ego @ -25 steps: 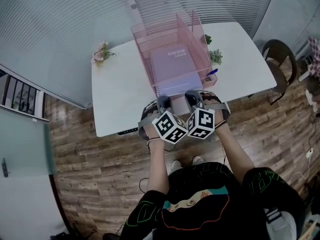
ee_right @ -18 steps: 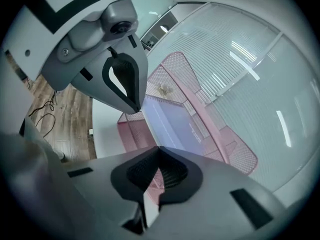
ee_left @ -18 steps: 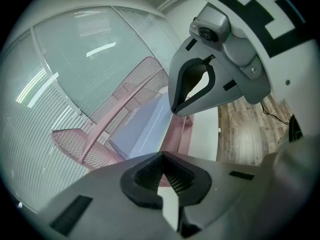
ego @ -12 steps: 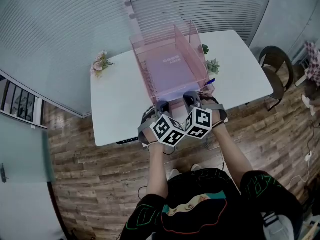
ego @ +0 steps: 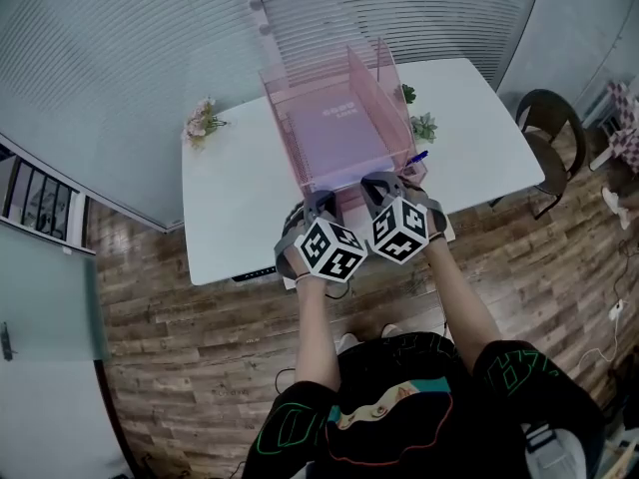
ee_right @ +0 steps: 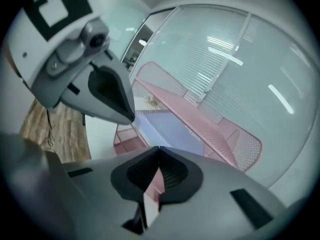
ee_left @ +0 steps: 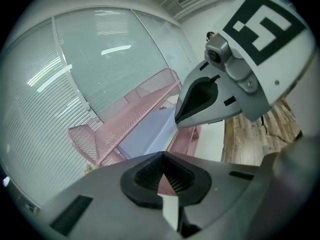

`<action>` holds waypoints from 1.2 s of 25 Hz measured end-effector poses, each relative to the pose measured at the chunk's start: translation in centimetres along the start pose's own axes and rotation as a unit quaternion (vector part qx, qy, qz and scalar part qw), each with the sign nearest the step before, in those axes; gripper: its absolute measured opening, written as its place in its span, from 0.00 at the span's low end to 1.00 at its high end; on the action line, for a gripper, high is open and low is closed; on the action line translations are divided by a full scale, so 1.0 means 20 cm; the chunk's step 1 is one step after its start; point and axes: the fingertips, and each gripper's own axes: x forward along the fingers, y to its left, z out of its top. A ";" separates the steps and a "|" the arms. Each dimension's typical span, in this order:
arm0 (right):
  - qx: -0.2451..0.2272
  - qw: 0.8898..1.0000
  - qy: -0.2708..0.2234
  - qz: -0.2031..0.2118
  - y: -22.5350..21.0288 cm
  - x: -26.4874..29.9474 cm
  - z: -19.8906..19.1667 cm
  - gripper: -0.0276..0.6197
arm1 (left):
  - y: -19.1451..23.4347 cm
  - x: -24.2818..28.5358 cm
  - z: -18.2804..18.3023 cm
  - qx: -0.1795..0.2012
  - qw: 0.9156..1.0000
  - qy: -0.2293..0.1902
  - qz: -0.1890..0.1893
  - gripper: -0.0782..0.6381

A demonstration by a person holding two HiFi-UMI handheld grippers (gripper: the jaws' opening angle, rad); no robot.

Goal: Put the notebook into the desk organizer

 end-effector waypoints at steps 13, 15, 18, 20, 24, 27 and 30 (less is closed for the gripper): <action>0.326 0.910 -0.251 -0.051 -0.31 -0.52 0.17 0.05 | 0.22 -0.49 0.27 -0.219 0.928 -0.294 0.072 0.11; 0.351 0.898 -0.253 -0.075 -0.33 -0.58 0.14 0.05 | 0.25 -0.56 0.25 -0.252 0.910 -0.314 0.103 0.11; 0.347 0.900 -0.250 -0.090 -0.32 -0.64 0.12 0.05 | 0.25 -0.61 0.20 -0.279 0.898 -0.316 0.126 0.11; 0.332 0.904 -0.254 -0.094 -0.32 -0.68 0.14 0.05 | 0.24 -0.63 0.18 -0.286 0.895 -0.316 0.133 0.11; 0.305 0.909 -0.264 -0.102 -0.31 -0.74 0.19 0.05 | 0.22 -0.66 0.18 -0.289 0.892 -0.321 0.135 0.11; 0.293 0.911 -0.271 -0.103 -0.31 -0.77 0.21 0.05 | 0.21 -0.67 0.20 -0.285 0.891 -0.327 0.134 0.11; 0.286 0.912 -0.274 -0.102 -0.31 -0.78 0.22 0.05 | 0.20 -0.67 0.22 -0.283 0.891 -0.329 0.133 0.11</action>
